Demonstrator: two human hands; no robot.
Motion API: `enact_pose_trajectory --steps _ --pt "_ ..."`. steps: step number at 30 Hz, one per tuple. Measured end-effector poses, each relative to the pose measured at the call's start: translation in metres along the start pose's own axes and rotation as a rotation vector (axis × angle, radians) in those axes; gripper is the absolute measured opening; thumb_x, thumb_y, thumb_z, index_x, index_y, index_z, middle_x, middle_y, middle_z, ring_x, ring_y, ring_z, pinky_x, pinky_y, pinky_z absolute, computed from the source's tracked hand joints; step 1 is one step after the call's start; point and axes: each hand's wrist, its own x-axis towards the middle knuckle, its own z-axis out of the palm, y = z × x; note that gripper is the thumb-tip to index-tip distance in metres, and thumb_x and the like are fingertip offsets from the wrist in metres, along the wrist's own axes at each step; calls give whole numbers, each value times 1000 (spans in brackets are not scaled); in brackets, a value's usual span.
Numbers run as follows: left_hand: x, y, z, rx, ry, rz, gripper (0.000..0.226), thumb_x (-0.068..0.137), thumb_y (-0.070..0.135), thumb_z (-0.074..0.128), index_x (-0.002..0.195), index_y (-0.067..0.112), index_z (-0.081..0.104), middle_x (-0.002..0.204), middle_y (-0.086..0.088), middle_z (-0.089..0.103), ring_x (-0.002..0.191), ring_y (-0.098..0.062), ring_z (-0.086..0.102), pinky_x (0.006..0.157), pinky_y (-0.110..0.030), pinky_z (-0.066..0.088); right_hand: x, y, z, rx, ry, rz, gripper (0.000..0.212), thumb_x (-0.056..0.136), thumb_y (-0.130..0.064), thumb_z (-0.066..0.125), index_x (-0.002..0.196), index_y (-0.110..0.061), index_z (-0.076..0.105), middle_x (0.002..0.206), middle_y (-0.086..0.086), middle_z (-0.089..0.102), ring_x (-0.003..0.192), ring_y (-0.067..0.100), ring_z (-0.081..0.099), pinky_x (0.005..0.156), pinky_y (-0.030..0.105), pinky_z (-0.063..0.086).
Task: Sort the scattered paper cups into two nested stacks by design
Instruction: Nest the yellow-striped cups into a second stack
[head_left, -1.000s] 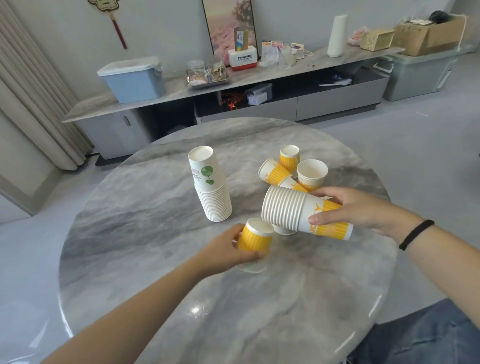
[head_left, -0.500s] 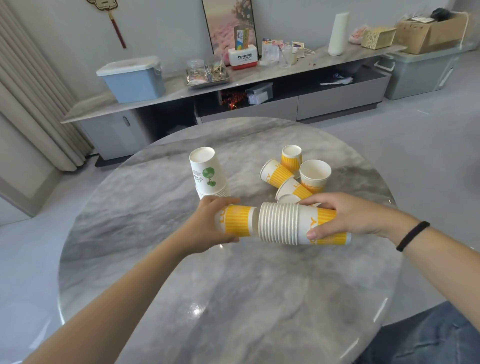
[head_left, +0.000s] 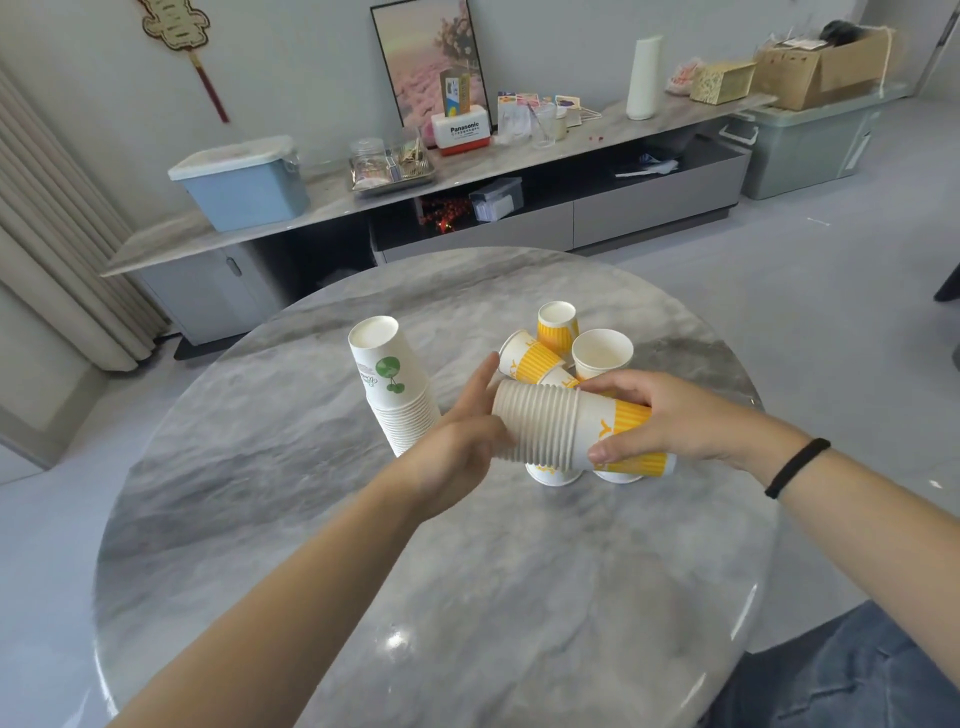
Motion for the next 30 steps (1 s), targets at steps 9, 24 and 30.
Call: enact_pose_trajectory --steps 9,24,30 --pt "49 -43 18 537 480 -44 35 85 24 58 119 21 51 117 4 53 122 -17 45 99 -30 38 -5 11 -42 -24 245 76 60 62 -20 85 116 -19 61 110 0 67 100 16 65 87 32 52" --pt "49 -73 -7 535 456 -24 74 47 57 77 114 32 56 119 -2 59 108 -14 60 94 -38 51 -12 18 -52 -97 187 112 60 64 -24 83 119 -24 58 109 -8 65 99 11 63 88 30 51" --pt "32 -38 -33 520 150 68 59 61 23 84 108 49 57 110 20 65 106 -2 59 82 -13 51 -17 11 -45 -111 33 72 55 66 -17 83 114 -29 59 103 -16 65 96 4 63 78 16 48"
